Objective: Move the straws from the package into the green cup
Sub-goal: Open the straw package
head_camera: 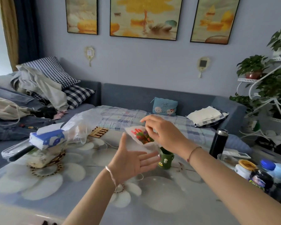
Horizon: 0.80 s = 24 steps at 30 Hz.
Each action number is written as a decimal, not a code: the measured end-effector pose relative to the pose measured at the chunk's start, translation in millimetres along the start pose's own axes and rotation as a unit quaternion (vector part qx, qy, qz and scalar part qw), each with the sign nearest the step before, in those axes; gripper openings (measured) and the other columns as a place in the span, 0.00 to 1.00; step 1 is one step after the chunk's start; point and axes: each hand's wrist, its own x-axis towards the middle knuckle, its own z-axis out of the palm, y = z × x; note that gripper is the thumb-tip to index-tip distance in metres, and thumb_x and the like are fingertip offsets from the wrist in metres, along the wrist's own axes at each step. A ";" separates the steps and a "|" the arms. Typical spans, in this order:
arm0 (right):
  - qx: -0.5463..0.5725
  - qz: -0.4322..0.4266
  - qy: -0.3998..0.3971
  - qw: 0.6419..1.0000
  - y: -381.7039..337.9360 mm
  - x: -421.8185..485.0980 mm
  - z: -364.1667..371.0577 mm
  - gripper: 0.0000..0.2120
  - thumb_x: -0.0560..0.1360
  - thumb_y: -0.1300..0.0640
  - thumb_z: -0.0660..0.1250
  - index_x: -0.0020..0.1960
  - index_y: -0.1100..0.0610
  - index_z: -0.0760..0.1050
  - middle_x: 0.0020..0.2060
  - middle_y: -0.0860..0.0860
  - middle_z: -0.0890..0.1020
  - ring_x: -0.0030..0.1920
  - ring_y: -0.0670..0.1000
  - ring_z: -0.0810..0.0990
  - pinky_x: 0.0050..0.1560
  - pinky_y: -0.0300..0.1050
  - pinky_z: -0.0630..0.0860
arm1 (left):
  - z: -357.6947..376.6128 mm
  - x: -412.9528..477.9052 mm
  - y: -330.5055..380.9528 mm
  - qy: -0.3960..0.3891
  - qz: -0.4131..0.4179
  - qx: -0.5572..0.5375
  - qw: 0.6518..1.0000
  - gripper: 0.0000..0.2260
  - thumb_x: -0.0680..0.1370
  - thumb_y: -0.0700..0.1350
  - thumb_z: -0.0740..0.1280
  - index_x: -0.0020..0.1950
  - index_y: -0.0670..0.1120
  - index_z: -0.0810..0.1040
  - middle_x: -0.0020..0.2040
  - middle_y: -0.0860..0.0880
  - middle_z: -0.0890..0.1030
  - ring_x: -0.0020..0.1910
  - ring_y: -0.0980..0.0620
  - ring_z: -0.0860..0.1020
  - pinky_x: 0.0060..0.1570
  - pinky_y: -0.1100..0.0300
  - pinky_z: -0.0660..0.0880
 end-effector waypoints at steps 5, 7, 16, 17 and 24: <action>-0.039 -0.054 0.042 0.997 15.1 -6.1 32.6 0.13 0.78 0.56 0.57 0.53 0.60 0.78 0.55 0.52 0.80 0.53 0.50 0.79 0.55 0.40 0.75 | -15.9 26.8 13.5 -0.133 -0.016 -0.211 0.968 0.45 0.64 0.61 0.73 0.69 0.31 0.67 0.69 0.32 0.70 0.70 0.36 0.68 0.65 0.38 0.68; -0.019 -0.022 0.089 0.996 25.7 -12.3 51.9 0.13 0.79 0.55 0.57 0.51 0.60 0.78 0.52 0.52 0.81 0.52 0.50 0.78 0.55 0.43 0.74 | -19.1 42.5 11.9 -0.149 -0.012 -0.269 0.951 0.43 0.63 0.53 0.78 0.71 0.33 0.66 0.70 0.35 0.70 0.70 0.39 0.69 0.68 0.43 0.67; 0.512 0.473 0.269 0.665 42.5 -70.4 155.1 0.09 0.79 0.54 0.59 0.57 0.54 0.73 0.59 0.55 0.77 0.55 0.50 0.77 0.61 0.45 0.71 | -57.3 117.7 -29.0 0.156 0.219 -0.056 0.962 0.28 0.64 0.53 0.75 0.60 0.41 0.79 0.48 0.43 0.84 0.45 0.49 0.82 0.41 0.58 0.80; 0.582 0.510 0.273 0.572 44.2 -74.4 161.6 0.11 0.80 0.54 0.57 0.58 0.55 0.73 0.61 0.56 0.76 0.55 0.49 0.77 0.62 0.45 0.70 | -64.0 122.2 -35.6 0.208 0.238 0.002 0.949 0.29 0.63 0.54 0.78 0.59 0.42 0.80 0.47 0.45 0.85 0.44 0.50 0.81 0.39 0.58 0.77; 0.744 0.545 0.242 0.303 64.4 -89.4 198.6 0.23 0.77 0.52 0.58 0.69 0.61 0.68 0.55 0.56 0.80 0.48 0.40 0.81 0.60 0.41 0.69 | -92.5 154.1 -67.1 0.331 0.341 0.240 0.847 0.30 0.62 0.41 0.81 0.60 0.39 0.74 0.52 0.42 0.83 0.50 0.45 0.83 0.40 0.58 0.81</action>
